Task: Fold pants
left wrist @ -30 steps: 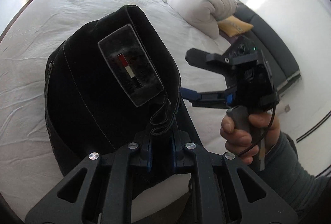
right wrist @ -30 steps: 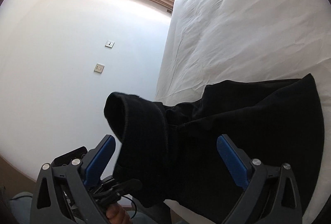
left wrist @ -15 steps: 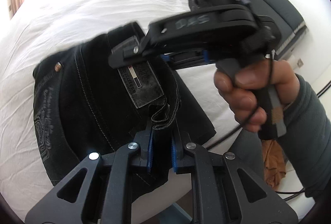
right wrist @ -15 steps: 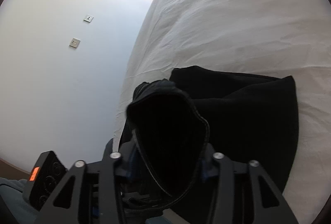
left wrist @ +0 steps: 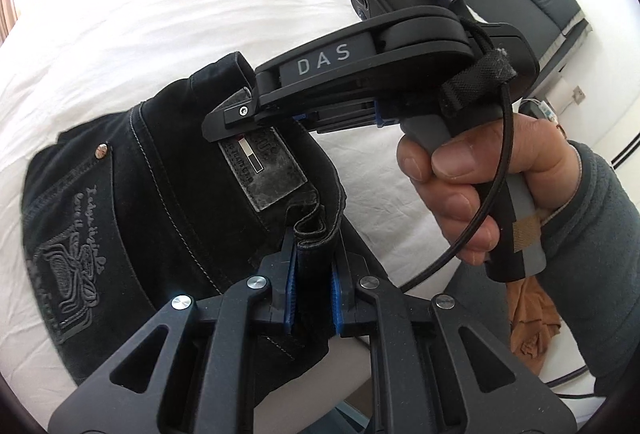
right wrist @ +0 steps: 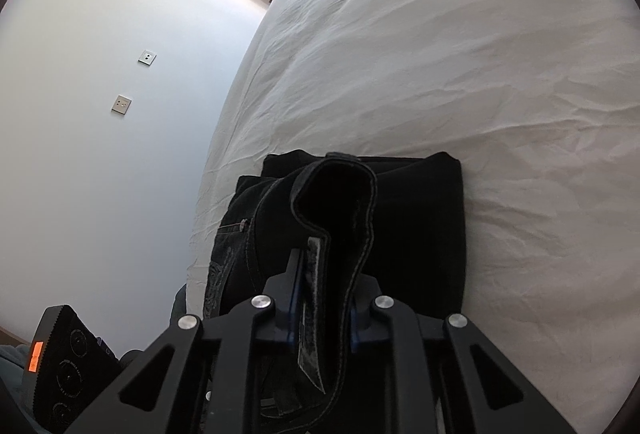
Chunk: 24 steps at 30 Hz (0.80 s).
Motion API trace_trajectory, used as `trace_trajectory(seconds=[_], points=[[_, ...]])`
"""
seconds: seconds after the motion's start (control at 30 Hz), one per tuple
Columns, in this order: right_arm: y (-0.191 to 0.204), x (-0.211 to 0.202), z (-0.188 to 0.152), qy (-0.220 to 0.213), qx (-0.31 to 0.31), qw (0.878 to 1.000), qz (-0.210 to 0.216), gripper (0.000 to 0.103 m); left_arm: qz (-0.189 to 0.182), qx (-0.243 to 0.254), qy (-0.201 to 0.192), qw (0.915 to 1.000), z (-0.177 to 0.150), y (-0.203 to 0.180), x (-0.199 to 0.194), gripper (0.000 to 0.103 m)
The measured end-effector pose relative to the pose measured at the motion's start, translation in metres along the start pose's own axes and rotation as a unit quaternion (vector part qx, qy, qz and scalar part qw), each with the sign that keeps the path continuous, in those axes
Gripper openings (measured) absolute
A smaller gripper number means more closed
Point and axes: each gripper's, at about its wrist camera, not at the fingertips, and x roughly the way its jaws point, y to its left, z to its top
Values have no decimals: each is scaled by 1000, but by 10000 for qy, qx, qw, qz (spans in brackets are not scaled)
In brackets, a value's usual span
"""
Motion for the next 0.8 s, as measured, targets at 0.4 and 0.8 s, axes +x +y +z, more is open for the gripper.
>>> trace_trajectory(seconds=[0.4,0.8], points=[[-44,17,-4,-15,458,9987,238,20,-198,-11,122,9997,-6,12,32,39],[-36,-6,-11,-277,644,9975,-49,56,-89,-732,-926,9930,-15,85,-61,76]])
